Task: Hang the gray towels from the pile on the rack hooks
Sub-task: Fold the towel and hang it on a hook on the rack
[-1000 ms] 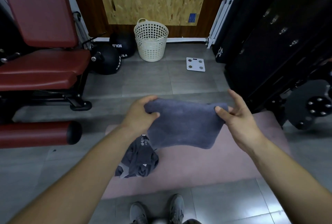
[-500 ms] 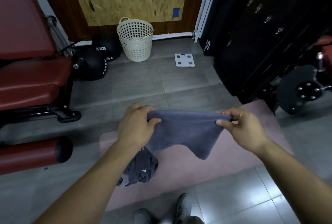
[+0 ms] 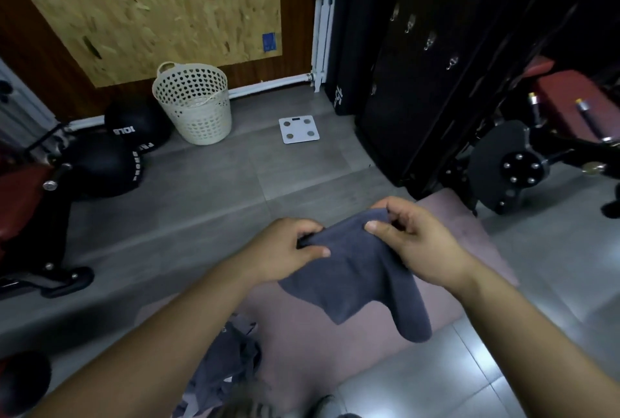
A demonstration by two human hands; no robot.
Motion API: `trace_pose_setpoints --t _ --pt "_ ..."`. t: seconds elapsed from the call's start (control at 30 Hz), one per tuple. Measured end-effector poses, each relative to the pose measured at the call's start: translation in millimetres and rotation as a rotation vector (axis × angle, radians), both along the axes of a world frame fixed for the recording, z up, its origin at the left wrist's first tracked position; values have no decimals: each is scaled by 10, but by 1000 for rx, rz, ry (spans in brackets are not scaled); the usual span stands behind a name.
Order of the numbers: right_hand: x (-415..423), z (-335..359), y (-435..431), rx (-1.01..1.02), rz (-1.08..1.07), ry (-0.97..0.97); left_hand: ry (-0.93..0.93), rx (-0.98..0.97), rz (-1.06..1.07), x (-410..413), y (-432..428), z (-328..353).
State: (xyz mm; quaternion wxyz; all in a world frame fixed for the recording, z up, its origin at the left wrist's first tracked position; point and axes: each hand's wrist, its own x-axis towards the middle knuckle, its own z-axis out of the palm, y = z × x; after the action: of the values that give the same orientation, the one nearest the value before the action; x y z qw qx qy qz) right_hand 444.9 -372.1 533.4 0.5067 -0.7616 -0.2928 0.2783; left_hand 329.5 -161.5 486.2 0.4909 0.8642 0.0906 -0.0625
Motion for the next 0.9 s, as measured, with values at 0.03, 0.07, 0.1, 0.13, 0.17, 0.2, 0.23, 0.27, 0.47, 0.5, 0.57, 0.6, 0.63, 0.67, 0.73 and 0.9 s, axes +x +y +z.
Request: trace_pose_setpoints --t 0.03,0.07,0.1,0.13,0.17,0.2,0.23,0.27,0.47,0.5,0.57,0.6,0.63,0.67,0.73,0.9 --pt "155 -17 16 -8 -21 -14 -6 20 21 153 30 -24" --pt "310 -44 37 -24 -53 -37 -7 49 35 307 74 -35" --pt "459 -70 68 -43 -88 -72 -12 74 36 461 124 -39" --pt "608 -94 121 -62 -128 -116 -14 103 30 625 184 -30" --pt "753 -114 191 -74 -162 -155 -21 125 19 789 250 -25" --pt "903 -133 281 -79 -187 -180 -29 144 8 964 334 -34" --pt "1071 -159 386 -82 -200 -195 -42 158 -2 1152 439 -56" --pt "1240 -187 508 -79 -209 -197 -47 171 1 1343 557 -77" --pt "2547 -323 1487 22 -342 -31 -82 62 -26 2649 1523 -278" --pt "2847 -355 1724 20 -364 -41 -81 28 -77 2923 1757 -325" --pt "3467 -393 2249 6 -384 -82 -50 -8 -184 3521 2274 -389" --pt "3763 -389 2510 -10 -383 -104 -30 -22 -216 3830 2530 -386" --pt "4026 -377 2755 -26 -384 -112 -13 -40 -231 4125 2778 -375" --pt "4271 -348 2972 -33 -393 -102 5 -40 -245 4422 2998 -332" --pt "4740 -240 3312 -3 -422 -64 -3 -11 -299 5042 3341 -218" --pt "5795 163 3812 49 -486 -156 -143 -57 -351 6530 3768 292"
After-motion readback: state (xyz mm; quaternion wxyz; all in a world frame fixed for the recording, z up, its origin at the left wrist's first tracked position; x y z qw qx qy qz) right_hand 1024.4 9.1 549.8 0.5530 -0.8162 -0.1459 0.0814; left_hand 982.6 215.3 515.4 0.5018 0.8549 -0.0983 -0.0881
